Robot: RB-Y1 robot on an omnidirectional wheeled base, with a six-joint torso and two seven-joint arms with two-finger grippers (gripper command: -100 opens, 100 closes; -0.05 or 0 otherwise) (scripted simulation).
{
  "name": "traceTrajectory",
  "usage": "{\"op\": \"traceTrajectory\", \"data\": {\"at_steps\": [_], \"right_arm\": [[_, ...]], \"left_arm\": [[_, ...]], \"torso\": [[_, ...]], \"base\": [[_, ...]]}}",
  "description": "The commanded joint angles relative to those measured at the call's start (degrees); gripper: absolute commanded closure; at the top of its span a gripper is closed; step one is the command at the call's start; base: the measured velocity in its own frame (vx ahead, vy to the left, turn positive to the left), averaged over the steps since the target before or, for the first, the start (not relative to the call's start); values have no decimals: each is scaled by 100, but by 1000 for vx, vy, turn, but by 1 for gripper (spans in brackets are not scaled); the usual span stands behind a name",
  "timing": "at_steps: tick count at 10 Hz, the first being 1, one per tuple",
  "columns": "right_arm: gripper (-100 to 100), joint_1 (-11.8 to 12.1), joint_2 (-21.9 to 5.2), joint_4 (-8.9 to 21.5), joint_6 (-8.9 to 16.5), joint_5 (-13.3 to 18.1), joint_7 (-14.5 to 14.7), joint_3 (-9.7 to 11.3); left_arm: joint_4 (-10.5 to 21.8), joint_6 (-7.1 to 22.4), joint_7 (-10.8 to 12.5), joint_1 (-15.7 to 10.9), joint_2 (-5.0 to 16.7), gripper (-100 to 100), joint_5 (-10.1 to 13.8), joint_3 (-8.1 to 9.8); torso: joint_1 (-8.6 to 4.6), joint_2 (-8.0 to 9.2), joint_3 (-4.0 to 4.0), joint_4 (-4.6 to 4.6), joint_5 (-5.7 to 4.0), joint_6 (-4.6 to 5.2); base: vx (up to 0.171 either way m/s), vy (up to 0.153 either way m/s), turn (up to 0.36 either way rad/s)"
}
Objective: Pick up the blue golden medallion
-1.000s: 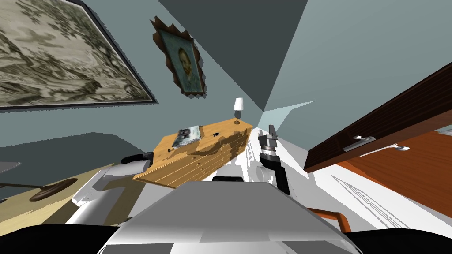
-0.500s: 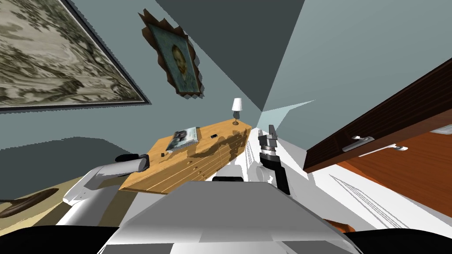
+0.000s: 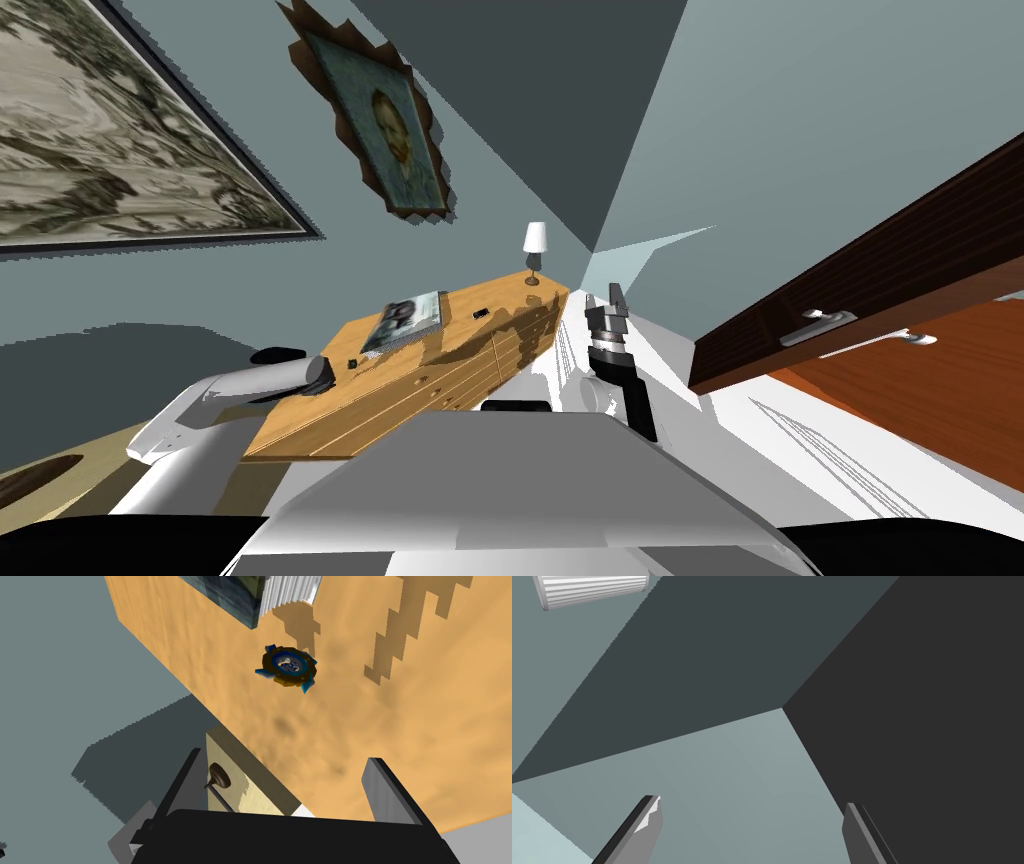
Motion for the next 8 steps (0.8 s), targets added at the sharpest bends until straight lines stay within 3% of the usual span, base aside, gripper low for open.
{"op": "traceTrajectory", "data": {"at_steps": [1, 2, 6, 8], "right_arm": [[0, 0, 0, 0, 0, 0, 0, 0], [0, 0, 0, 0, 0, 0, 0, 0], [0, 0, 0, 0, 0, 0, 0, 0], [0, 0, 0, 0, 0, 0, 0, 0]], "left_arm": [[79, 265, 286, -36, 52, -100, 110, 52], [79, 265, 321, -36, 52, -100, 110, 52], [271, 696, 891, -92, 143, -100, 338, 105], [282, 705, 901, -88, 141, -100, 349, 105]], "torso": [[0, 0, 0, 0, 0, 0], [-4, -9, -5, -2, -1, 0], [4, 1, 0, 0, 1, 0], [9, 5, 2, 0, 3, -1]], "base": [[117, -14, -44], [78, -2, -8], [79, 14, -21], [47, 19, -8]]}}
